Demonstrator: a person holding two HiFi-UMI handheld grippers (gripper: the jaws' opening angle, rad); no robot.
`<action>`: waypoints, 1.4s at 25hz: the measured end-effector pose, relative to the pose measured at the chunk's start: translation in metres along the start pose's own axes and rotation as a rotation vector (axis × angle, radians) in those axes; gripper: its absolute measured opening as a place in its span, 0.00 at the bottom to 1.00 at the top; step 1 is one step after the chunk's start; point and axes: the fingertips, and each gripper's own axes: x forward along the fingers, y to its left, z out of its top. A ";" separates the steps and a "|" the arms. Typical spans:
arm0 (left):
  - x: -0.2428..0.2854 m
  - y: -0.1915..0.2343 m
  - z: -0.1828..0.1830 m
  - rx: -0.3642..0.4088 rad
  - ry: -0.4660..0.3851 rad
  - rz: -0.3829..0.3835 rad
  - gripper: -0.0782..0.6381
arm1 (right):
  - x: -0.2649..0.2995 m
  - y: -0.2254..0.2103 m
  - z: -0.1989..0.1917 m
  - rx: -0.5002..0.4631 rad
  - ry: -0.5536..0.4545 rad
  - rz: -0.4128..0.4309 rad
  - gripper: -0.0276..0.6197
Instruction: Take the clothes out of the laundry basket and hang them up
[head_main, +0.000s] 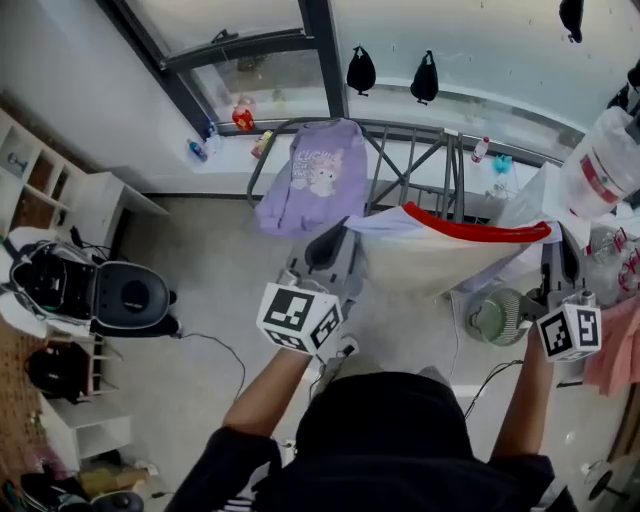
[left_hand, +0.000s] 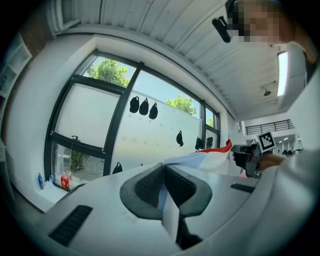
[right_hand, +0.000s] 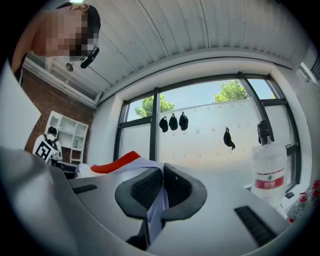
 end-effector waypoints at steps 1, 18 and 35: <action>0.000 0.012 0.005 -0.004 -0.010 -0.010 0.12 | 0.009 0.007 0.000 -0.011 0.002 -0.012 0.05; 0.123 0.117 0.067 0.086 -0.076 0.005 0.12 | 0.194 -0.017 0.004 -0.132 -0.042 -0.039 0.05; 0.326 0.205 0.012 0.104 0.139 0.115 0.12 | 0.385 -0.116 -0.072 -0.040 0.073 0.006 0.05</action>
